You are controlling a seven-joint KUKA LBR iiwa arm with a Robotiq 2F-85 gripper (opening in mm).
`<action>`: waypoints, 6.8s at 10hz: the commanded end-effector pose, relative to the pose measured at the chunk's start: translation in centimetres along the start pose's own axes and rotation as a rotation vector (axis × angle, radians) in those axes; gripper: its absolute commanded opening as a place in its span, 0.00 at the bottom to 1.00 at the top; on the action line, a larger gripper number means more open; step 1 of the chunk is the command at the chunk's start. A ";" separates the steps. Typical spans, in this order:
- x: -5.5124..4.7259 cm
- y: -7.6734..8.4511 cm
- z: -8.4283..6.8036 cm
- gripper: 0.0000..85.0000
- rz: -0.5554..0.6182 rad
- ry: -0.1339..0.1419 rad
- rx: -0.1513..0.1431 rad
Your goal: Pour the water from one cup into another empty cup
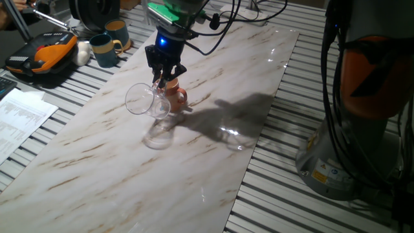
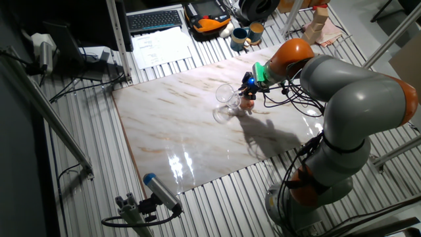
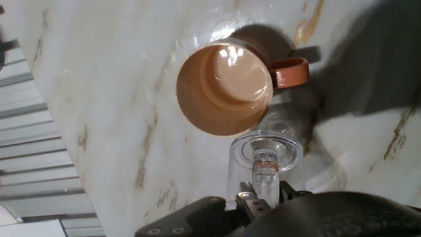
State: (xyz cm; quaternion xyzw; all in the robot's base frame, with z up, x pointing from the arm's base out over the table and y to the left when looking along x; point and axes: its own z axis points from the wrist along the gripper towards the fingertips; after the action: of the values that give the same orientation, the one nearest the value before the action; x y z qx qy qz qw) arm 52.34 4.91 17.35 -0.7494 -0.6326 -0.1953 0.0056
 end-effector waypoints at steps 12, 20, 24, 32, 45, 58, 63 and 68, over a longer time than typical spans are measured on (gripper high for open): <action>-0.1 0.1 -0.2 0.00 -0.018 -0.031 0.027; -0.1 0.1 -0.1 0.00 -0.037 -0.050 0.036; -0.1 0.1 -0.1 0.00 -0.101 -0.049 0.132; -0.1 0.1 -0.1 0.00 -0.120 0.184 0.160; 5.0 1.2 1.1 0.00 -0.091 0.115 0.136; 9.0 1.0 3.9 0.00 -0.051 0.079 0.082; 9.4 0.1 4.9 0.00 -0.006 0.109 0.021; 9.6 -0.4 4.8 0.00 -0.014 0.087 0.047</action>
State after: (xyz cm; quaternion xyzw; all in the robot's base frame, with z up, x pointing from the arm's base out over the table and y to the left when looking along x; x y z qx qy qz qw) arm 54.53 15.31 15.64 -0.7342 -0.6419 -0.2154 0.0510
